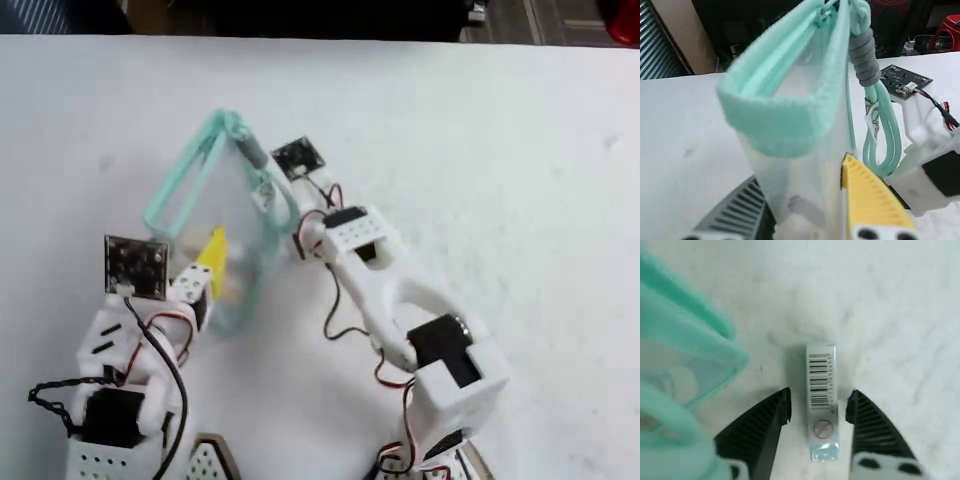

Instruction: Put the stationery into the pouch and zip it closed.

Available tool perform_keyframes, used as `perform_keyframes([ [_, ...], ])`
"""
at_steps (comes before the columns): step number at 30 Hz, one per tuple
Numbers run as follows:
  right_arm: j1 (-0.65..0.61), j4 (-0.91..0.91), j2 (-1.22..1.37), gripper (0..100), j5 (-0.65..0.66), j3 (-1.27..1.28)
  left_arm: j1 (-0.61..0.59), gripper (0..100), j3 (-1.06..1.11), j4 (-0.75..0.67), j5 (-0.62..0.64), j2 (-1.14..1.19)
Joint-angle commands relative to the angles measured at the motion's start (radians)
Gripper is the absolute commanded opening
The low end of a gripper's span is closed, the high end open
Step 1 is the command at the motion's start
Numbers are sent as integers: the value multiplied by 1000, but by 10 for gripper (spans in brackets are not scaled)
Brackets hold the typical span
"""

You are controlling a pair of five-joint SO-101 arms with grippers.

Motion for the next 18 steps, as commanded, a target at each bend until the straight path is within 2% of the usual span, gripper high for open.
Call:
perform_keyframes([
  [1, -2, 16, -4, 9, -8, -52, -12, 189, -26, -11, 11, -13],
  [4, 1, 19, -8, 46, -8, -49, -12, 189, -26, -11, 11, -13],
  [7, 41, 19, -10, 12, -14, -48, -12, 189, -26, -11, 9, -13],
  [14, 174, 13, -12, 16, -17, -52, -4, 189, -26, -11, 6, -13],
  [18, 205, 13, -12, 16, -18, -54, -2, 189, -26, -11, 6, -13],
])
